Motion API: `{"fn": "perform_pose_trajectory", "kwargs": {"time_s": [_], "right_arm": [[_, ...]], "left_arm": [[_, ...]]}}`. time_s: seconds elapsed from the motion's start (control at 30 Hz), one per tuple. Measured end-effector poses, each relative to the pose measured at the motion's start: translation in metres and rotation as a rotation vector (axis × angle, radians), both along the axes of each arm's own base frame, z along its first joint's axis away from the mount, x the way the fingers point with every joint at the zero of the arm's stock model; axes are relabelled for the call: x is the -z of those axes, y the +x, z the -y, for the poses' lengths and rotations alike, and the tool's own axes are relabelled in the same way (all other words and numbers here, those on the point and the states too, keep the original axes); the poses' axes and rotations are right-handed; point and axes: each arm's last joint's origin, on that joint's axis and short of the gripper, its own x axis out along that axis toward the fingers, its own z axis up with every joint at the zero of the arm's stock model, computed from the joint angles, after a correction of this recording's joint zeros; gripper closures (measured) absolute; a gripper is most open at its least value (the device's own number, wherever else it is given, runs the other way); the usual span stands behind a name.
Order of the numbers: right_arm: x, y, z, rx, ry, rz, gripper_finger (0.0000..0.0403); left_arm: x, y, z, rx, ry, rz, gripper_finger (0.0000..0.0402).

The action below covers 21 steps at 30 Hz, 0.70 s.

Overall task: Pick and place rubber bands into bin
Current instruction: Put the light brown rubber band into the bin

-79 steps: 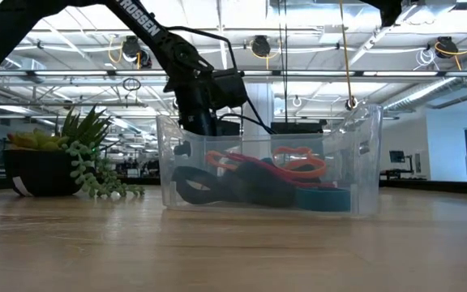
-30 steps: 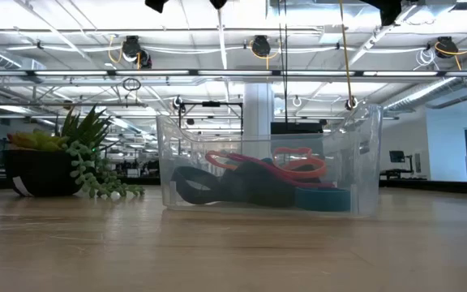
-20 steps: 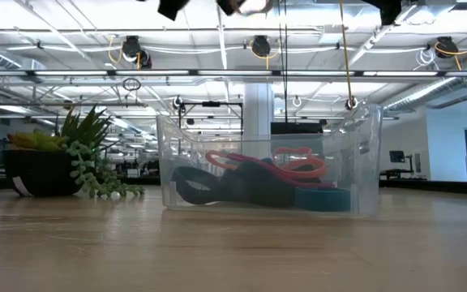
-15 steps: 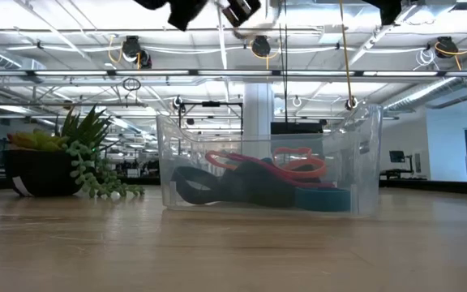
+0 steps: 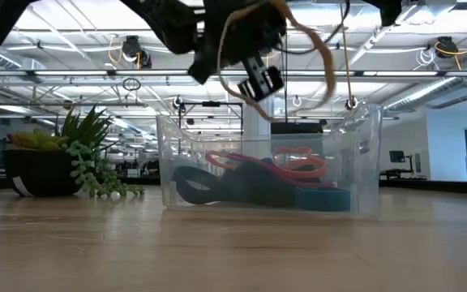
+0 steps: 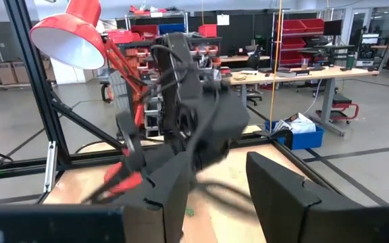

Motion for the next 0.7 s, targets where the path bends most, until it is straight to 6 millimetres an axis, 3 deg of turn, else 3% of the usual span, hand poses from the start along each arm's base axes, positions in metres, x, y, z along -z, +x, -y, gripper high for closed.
{"fn": "perform_pose_trajectory", "kwargs": {"time_s": [0.27,0.57,0.7], "right_arm": [[0.000,0.000,0.000,-0.001,0.000,0.000,0.0261],[0.000,0.000,0.000,-0.001,0.000,0.000,0.0261],[0.000,0.000,0.000,-0.001,0.000,0.000,0.0261]], "left_arm": [[0.038,0.009,-0.001,-0.022,0.006,-0.087,0.0390],[0.041,0.010,-0.002,-0.054,0.034,-0.080,0.0396],[0.041,0.011,-0.001,-0.073,0.043,-0.092,0.0376]]}}
